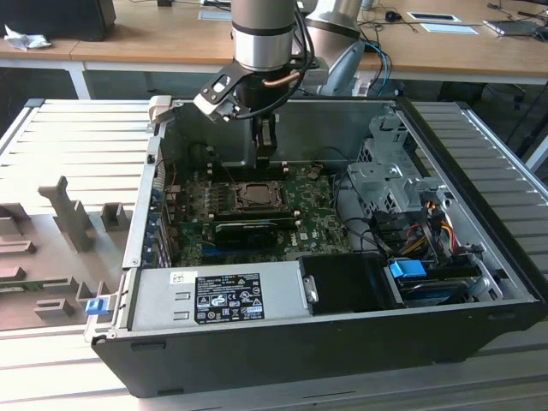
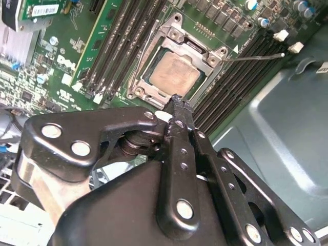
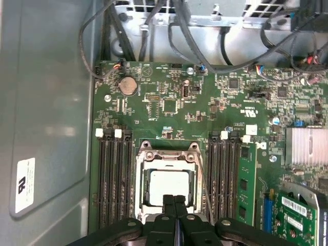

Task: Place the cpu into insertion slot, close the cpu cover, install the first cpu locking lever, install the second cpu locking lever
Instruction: 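Install the first cpu locking lever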

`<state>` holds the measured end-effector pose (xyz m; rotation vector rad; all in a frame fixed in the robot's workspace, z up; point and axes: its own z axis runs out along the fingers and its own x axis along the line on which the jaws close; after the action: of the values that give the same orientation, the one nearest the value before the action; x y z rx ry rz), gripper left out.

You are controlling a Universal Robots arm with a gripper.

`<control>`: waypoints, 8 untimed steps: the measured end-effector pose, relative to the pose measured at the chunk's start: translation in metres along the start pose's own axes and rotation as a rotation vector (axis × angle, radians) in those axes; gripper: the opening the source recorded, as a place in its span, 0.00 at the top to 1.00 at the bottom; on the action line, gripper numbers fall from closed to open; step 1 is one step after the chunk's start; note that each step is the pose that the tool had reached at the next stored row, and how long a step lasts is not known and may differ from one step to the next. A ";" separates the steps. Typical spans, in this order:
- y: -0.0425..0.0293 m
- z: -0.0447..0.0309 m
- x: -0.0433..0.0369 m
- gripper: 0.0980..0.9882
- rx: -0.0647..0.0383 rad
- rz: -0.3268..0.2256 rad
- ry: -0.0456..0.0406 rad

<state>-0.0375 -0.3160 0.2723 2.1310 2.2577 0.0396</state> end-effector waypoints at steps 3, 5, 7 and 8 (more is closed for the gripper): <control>0.0000 0.0000 0.0000 0.99 0.000 -0.045 0.0020; 0.0000 0.0000 0.0000 0.99 -0.001 -0.072 0.0032; 0.0000 0.0000 0.0000 0.99 -0.001 -0.094 0.0041; 0.0000 0.0000 0.0000 0.99 -0.001 -0.112 0.0050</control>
<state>-0.0375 -0.3159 0.2723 2.0021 2.3747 0.0427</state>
